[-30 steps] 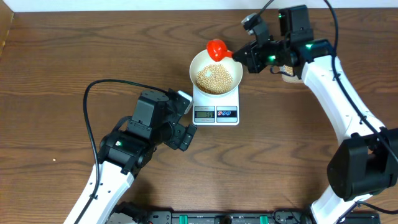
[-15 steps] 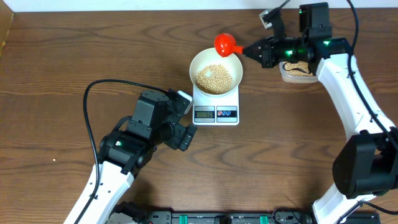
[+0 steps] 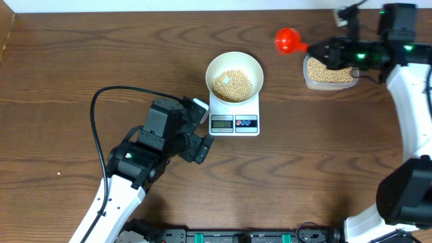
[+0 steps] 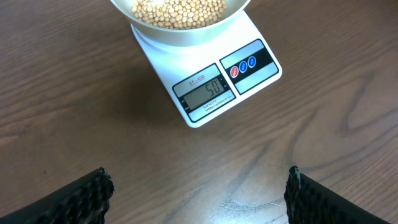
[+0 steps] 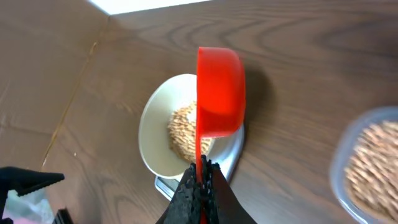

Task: Scoop item into bowl and weigh 50g on scale
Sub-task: 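Carry the red scoop right over the clear bean tub, then lower the red scoop into the tub and open the right gripper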

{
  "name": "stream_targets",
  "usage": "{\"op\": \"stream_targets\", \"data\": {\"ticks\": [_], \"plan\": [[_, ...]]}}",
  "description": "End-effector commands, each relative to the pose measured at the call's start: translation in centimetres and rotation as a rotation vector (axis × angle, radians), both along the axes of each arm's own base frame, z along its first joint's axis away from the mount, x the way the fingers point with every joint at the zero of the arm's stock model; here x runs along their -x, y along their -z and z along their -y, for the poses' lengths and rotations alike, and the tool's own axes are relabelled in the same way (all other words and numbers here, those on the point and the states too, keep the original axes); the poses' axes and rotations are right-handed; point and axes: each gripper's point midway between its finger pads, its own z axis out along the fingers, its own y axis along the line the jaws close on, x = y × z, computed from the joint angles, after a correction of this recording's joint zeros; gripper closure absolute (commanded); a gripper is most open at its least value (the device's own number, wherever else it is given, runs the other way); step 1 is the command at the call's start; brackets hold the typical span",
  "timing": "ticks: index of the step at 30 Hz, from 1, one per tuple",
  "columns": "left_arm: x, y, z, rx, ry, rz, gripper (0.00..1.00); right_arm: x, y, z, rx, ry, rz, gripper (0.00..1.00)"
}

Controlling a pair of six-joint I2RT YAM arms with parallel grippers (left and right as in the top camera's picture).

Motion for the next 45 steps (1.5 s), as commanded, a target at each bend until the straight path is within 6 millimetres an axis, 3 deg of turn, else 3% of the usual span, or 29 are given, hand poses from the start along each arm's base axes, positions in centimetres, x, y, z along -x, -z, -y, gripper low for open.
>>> {"op": "stream_targets", "data": {"ticks": [1,9,18,33,45], "plan": [[0.2,0.1,0.2,0.01,0.006,-0.01,0.09,0.4,-0.6,2.7,0.002,0.05,0.0,0.99],[0.2,0.1,0.2,0.01,0.006,-0.01,0.09,1.3,1.5,9.1,0.083,0.21,-0.09,0.99],[0.2,0.1,0.2,0.01,0.006,-0.01,0.09,0.7,3.5,13.3,0.311,0.34,-0.108,0.99],[0.2,0.1,0.2,0.01,0.006,-0.01,0.09,0.0,5.4,13.0,0.728,0.319,-0.083,0.99],[0.2,0.1,0.2,0.01,0.006,-0.01,0.09,0.7,5.4,12.6,1.013,0.346,-0.102,0.99]]}}
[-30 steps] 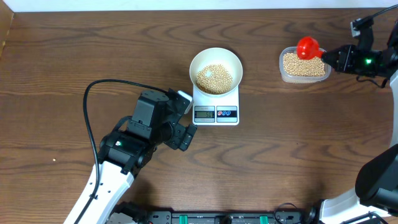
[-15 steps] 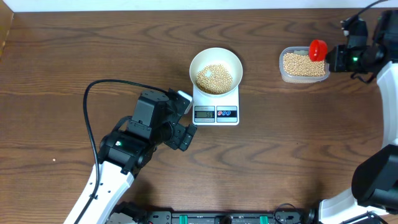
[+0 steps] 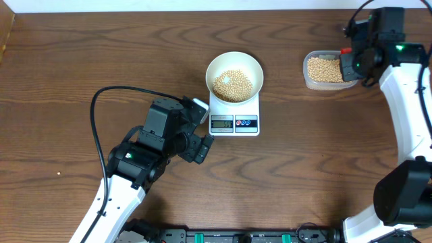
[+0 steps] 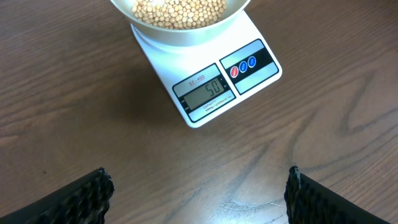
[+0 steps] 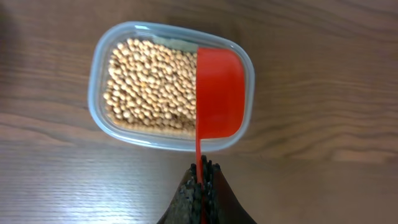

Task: Scoop item into bowl and weigh 50g on scale
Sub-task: 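Lower the red scoop into the tub and open the right gripper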

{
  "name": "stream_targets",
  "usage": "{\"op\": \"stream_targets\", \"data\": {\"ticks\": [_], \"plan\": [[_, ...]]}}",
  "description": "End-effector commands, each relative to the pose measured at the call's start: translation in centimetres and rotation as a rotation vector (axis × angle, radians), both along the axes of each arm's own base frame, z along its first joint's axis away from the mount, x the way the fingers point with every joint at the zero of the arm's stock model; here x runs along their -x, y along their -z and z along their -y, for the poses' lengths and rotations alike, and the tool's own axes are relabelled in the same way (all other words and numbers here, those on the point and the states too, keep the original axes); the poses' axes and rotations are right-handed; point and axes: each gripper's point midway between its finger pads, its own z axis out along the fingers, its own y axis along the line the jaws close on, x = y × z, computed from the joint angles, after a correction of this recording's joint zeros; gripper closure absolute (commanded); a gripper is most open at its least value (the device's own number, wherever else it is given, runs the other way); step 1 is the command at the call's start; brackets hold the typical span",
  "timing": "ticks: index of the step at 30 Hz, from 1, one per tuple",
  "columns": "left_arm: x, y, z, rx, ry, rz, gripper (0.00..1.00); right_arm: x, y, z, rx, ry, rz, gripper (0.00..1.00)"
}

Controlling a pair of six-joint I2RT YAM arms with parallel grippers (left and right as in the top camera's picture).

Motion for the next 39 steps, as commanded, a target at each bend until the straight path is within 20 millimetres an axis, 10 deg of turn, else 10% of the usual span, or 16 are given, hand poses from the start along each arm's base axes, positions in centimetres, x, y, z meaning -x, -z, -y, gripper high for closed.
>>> {"op": "stream_targets", "data": {"ticks": [1,15,39], "plan": [[0.2,0.1,0.2,0.01,0.006,-0.01,0.09,0.5,-1.0,1.3,0.149,0.035,0.002,0.99],[0.2,0.1,0.2,0.01,0.006,-0.01,0.09,-0.6,-1.5,-2.8,-0.369,0.097,0.059,0.99],[0.2,0.1,0.2,0.01,0.006,-0.01,0.09,-0.8,2.9,2.2,-0.741,0.481,0.082,0.98]]}}
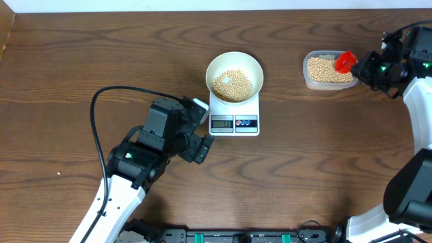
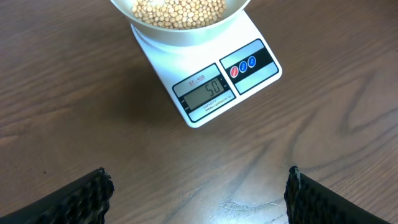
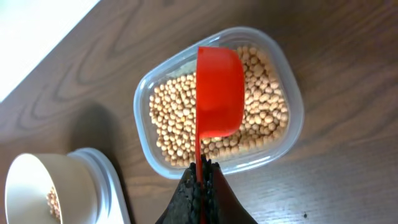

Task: Scoop item into bowl and weigh 50g on scale
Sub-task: 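Lower the red scoop into the tub and open the right gripper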

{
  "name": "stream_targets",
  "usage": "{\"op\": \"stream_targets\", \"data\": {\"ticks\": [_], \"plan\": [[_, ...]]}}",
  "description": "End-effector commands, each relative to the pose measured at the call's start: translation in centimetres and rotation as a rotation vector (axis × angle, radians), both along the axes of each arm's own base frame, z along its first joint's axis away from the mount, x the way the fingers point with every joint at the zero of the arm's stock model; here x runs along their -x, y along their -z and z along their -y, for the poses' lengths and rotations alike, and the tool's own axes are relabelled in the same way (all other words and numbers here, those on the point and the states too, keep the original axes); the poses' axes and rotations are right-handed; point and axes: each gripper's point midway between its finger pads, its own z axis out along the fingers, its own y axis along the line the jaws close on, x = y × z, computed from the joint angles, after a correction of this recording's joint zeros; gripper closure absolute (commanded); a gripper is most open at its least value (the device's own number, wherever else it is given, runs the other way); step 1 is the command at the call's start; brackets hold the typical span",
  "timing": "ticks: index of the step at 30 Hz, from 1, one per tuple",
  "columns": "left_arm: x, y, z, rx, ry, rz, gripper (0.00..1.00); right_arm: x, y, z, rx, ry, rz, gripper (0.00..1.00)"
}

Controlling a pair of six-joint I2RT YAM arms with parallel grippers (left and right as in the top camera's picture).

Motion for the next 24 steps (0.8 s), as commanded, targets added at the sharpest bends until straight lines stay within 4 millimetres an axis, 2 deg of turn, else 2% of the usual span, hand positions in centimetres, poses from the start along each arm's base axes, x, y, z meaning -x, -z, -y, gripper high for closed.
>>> {"op": "stream_targets", "data": {"ticks": [1,11,17,24], "plan": [[0.2,0.1,0.2,0.01,0.006,-0.01,0.09,0.3,0.4,0.1,-0.072,0.067,-0.024,0.98],[0.2,0.1,0.2,0.01,0.006,-0.01,0.09,1.4,1.9,-0.8,-0.192,0.155,-0.103,0.95],[0.2,0.1,0.2,0.01,0.006,-0.01,0.09,1.5,2.0,-0.3,-0.193,0.175,-0.108,0.76],[0.2,0.1,0.2,0.01,0.006,-0.01,0.09,1.8,2.2,0.3,-0.196,0.19,-0.118,0.64]]}}
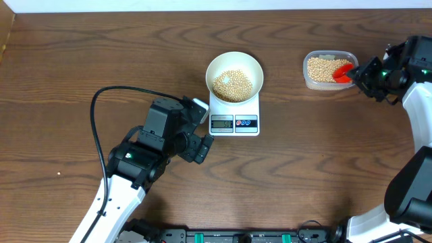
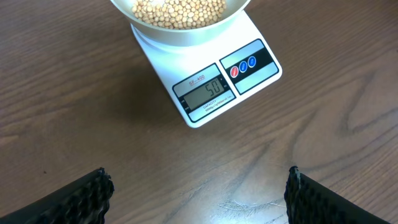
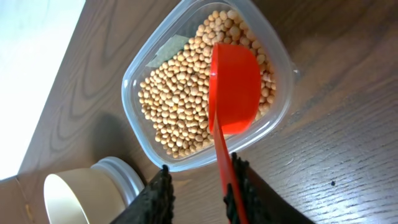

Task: Scoop item into bowl and weigh 50g on scale
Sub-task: 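Lower the red scoop into the tub and open the right gripper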

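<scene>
A cream bowl [image 1: 211, 66] of soybeans stands on the white scale [image 1: 234, 123], whose display [image 2: 208, 94] reads 50. The clear container [image 1: 329, 84] of soybeans sits at the far right. The red scoop [image 3: 236, 87] lies in it on the beans, its handle leaning against one finger of my right gripper [image 3: 200, 168], which is open. In the overhead view the scoop [image 1: 343, 72] shows at the container's right end. My left gripper [image 2: 198, 175] is open over bare wood in front of the scale.
A black cable [image 1: 95, 121] loops off the left arm over the table's left half. The table's far edge [image 1: 202, 9] runs just behind the bowl and container. The right arm [image 1: 413, 101] stretches along the right side.
My right gripper was shut on the scoop's handle over the container. Now it is open and the scoop lies lower on the beans. Left gripper and scale reading are unchanged.
My right gripper held the scoop between the bowl and the container, the scale reading 50. Then it held the scoop over the container at two moments. Now the fingers are apart and the scoop rests in the container. The left arm stayed still throughout.
</scene>
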{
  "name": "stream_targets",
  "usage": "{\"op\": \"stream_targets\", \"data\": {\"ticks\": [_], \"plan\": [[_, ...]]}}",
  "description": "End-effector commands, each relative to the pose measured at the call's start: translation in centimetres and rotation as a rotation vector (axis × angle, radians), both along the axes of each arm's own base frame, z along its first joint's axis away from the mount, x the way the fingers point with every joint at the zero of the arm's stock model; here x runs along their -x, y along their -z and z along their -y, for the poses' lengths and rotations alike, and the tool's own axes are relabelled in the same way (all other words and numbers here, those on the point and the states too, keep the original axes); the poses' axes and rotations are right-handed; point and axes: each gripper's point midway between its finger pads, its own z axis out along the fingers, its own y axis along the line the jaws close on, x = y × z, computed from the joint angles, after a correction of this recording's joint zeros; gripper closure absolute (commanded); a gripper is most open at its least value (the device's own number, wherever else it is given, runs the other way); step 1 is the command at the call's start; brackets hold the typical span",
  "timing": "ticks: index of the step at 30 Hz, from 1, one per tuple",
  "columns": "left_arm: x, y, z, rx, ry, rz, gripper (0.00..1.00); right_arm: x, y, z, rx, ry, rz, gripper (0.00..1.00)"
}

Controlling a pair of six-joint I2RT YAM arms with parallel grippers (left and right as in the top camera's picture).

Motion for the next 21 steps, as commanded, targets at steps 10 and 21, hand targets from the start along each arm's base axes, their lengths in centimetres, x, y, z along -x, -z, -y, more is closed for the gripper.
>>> {"op": "stream_targets", "data": {"ticks": [10,21], "plan": [[0.2,0.1,0.2,0.01,0.006,-0.01,0.09,2.8,1.9,2.1,0.048,0.075,-0.139,0.47],[0.2,0.1,0.2,0.01,0.006,-0.01,0.09,2.9,2.0,2.4,0.114,0.004,-0.121,0.36]]}}
